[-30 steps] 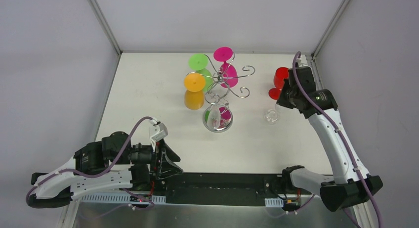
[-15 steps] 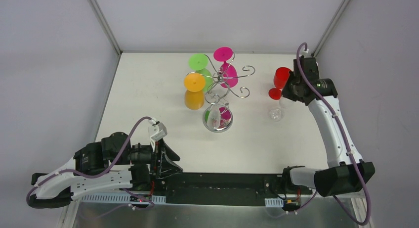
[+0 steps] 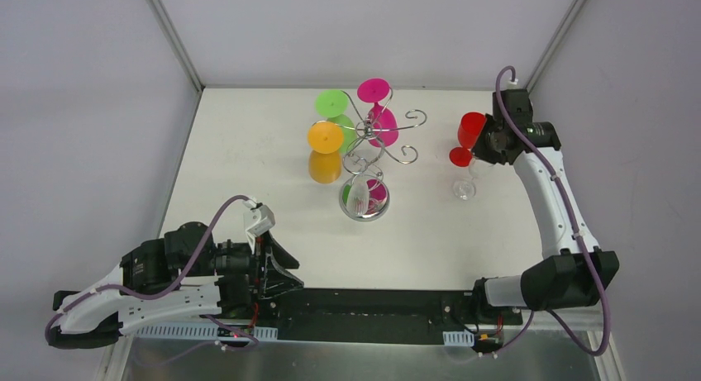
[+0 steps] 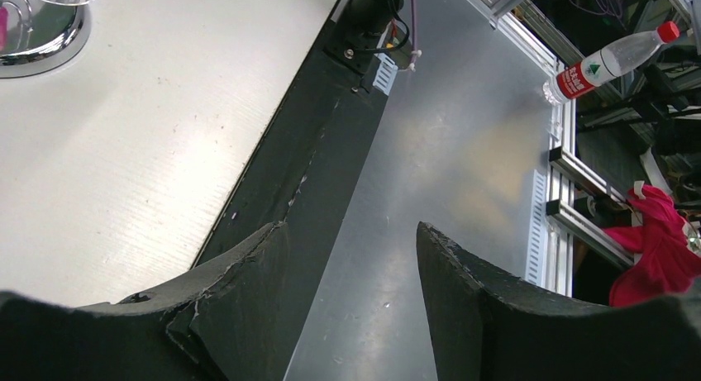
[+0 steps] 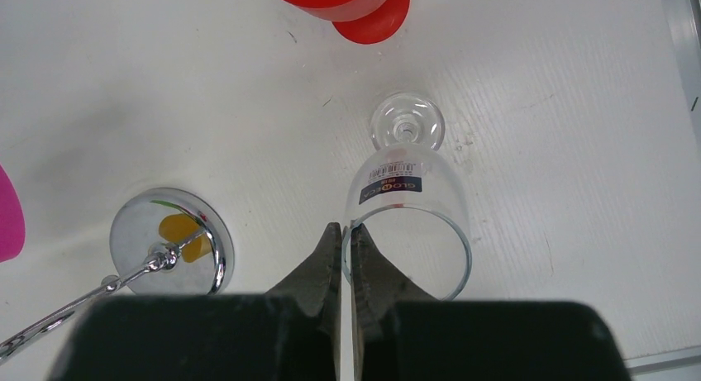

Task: Take the wine glass off the wine glass rack
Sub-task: Place the wine glass at the center of the board.

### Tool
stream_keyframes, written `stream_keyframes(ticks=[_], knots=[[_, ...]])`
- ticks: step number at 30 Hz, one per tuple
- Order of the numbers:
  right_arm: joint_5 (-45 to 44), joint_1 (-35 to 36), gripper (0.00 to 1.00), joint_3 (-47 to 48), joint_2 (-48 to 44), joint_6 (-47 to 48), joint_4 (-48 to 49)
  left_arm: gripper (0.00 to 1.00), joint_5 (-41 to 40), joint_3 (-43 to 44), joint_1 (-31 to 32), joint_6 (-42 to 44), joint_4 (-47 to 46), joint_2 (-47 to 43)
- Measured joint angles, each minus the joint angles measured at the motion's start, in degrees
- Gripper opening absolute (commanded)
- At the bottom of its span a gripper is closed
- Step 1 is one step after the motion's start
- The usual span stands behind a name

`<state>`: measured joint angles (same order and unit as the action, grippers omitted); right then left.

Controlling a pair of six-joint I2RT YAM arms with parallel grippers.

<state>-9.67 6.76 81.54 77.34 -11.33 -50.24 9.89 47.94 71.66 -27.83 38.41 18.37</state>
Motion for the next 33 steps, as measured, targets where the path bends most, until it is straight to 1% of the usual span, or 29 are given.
stream_keyframes(ticks=[10, 13, 14, 16, 18, 19, 20, 23, 28, 31, 33], knots=[[0.94, -0.63, 0.0, 0.0, 1.57, -0.24, 1.25, 0.59, -0.13, 0.0, 0.0, 0.0, 0.44, -0.7], [1.03, -0.66, 0.07, 0.0, 1.79, -0.42, 1.66, 0.59, -0.17, 0.0, 0.0, 0.0, 0.48, -0.9], [1.11, -0.66, 0.11, 0.0, 1.81, -0.5, 1.81, 0.59, -0.17, 0.0, 0.0, 0.0, 0.5, -0.9], [1.16, -0.66, 0.21, 0.0, 1.86, -0.66, 1.95, 0.59, -0.17, 0.0, 0.0, 0.0, 0.57, -0.92], [1.18, -0.7, 0.26, 0.0, 1.86, -0.81, 2.14, 0.59, -0.17, 0.0, 0.0, 0.0, 0.83, -0.92], [1.16, -0.7, 0.31, 0.0, 1.86, -0.9, 2.36, 0.59, -0.2, 0.0, 0.0, 0.0, 1.05, -0.94], [1.16, -0.7, 0.34, 0.0, 1.86, -0.96, 2.6, 0.59, -0.2, 0.0, 0.0, 0.0, 1.22, -0.98], [1.09, -0.72, 0.37, 0.0, 1.86, -1.14, 3.19, 0.59, -0.33, 0.0, 0.0, 0.0, 1.38, -1.27], [1.03, -0.74, 0.46, 0.0, 1.86, -1.29, 3.5, 0.59, -0.96, 0.0, 0.0, 0.0, 1.4, -1.36], [0.72, -0.74, 0.49, 0.0, 1.86, -1.33, 3.52, 0.6, -1.2, 0.0, 0.0, 0.0, 1.4, -1.36], [0.48, -0.74, 0.53, 0.0, 1.81, -1.4, 3.52, 0.6, -1.27, 0.0, 0.0, 0.0, 1.4, -1.36]])
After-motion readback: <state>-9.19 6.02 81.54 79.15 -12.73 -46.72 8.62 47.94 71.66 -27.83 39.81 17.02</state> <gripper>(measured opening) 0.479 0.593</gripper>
